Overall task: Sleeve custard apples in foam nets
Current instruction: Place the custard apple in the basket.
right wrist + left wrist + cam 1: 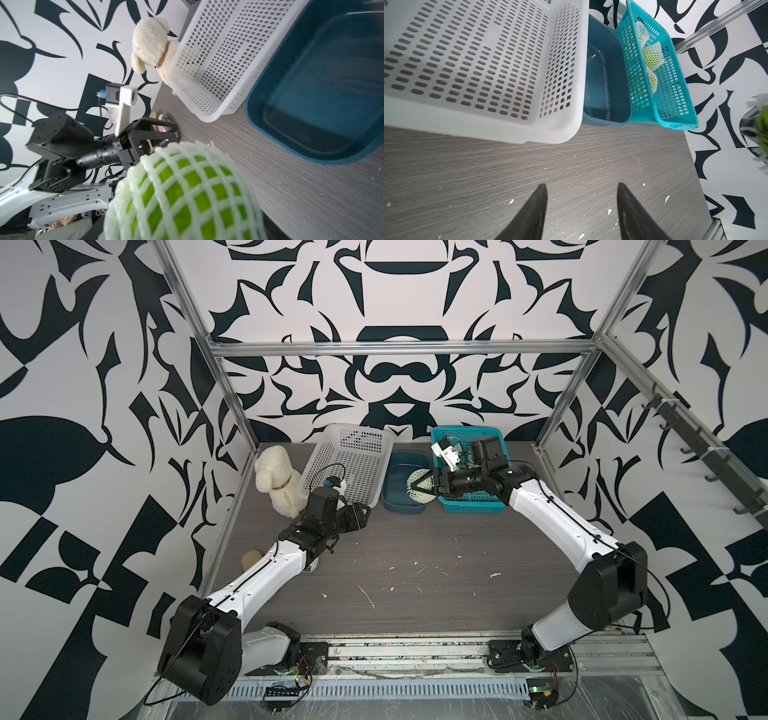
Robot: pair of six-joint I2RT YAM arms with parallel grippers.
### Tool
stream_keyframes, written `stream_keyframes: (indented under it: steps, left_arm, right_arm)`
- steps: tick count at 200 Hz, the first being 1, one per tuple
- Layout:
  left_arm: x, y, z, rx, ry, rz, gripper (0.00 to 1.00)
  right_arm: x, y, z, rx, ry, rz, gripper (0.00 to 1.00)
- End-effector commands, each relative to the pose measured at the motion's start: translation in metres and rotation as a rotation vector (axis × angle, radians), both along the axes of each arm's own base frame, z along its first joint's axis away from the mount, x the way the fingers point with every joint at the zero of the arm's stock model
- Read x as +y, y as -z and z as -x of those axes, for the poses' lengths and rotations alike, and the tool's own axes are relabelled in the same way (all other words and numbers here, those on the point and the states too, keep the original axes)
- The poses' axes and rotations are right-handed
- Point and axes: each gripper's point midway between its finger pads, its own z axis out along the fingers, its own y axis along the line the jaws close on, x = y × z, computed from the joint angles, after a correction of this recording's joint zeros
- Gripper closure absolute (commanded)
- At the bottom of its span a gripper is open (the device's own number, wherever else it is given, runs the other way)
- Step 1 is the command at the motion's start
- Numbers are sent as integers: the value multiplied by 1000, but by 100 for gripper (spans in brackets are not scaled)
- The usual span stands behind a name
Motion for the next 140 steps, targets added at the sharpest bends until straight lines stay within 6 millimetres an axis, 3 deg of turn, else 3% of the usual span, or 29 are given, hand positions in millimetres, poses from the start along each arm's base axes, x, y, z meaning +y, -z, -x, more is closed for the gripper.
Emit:
stream_keyframes:
  steps: [1, 65, 89, 102, 140]
  left_arm:
    - [5, 2, 2, -9, -10, 0, 44]
    - [6, 5, 3, -2, -24, 3, 35]
    - [5, 6, 4, 6, -24, 13, 22]
    - [7, 6, 4, 6, -31, 14, 8]
    - [8, 7, 4, 6, -38, 13, 1]
  right_arm:
    - [0, -34, 13, -74, -45, -36, 25]
    - [-2, -41, 17, -94, -48, -45, 25]
    - [-1, -39, 18, -89, -55, -51, 25]
    - [-1, -39, 19, -91, -60, -54, 25]
    - [0, -42, 20, -100, -66, -62, 25]
